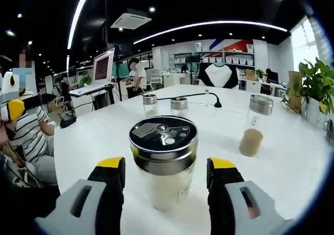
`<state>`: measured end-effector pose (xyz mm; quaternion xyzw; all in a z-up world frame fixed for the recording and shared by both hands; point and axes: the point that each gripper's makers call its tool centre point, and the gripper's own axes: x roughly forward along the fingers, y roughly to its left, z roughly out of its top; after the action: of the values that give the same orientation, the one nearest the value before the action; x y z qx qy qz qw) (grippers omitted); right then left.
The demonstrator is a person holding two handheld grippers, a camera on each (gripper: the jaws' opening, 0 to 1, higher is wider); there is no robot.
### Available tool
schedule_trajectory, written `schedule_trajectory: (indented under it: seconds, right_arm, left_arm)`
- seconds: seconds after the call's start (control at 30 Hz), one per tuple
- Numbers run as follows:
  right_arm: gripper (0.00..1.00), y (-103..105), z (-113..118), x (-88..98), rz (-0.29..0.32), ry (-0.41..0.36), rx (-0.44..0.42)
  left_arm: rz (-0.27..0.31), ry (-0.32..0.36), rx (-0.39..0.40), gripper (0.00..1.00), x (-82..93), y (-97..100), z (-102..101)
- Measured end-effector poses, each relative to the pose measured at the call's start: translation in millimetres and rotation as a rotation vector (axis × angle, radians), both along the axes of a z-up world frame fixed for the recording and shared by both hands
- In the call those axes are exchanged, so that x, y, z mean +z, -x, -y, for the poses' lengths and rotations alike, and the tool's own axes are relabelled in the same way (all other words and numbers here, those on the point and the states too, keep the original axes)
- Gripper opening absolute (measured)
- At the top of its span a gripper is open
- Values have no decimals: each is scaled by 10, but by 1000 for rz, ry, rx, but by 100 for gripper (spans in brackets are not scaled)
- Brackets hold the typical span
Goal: Rotate the seasoning bottle until the label or dispensing opening points toward the visible target arrow and the bottle remains upright within the marked orientation range
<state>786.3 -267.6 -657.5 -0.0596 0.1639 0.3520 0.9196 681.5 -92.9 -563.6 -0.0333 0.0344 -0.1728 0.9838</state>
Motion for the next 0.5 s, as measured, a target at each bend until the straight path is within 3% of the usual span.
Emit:
schedule_trajectory:
  seconds: [0.13, 0.2, 0.23, 0.3, 0.4, 0.5]
  right_arm:
    - [66, 37, -56, 54, -40, -77, 98]
    - [65, 29, -33, 57, -29, -43, 134]
    - [65, 27, -35, 57, 7, 3, 176]
    - [63, 64, -88, 73, 41, 7, 262]
    - [62, 140, -120, 30, -53, -70, 340]
    - [62, 126, -98, 46, -38, -75, 370]
  left_arm:
    - [-2, -3, 0, 100, -3, -2, -13]
    - [-3, -2, 2, 100, -8, -5, -19]
    - [-3, -2, 2, 100, -11, -7, -20]
    - [-4, -1, 2, 100, -16, -8, -17]
    - [-8, 2, 7, 100, -31, -12, -19]
    - [-8, 4, 5, 100, -34, -11, -24]
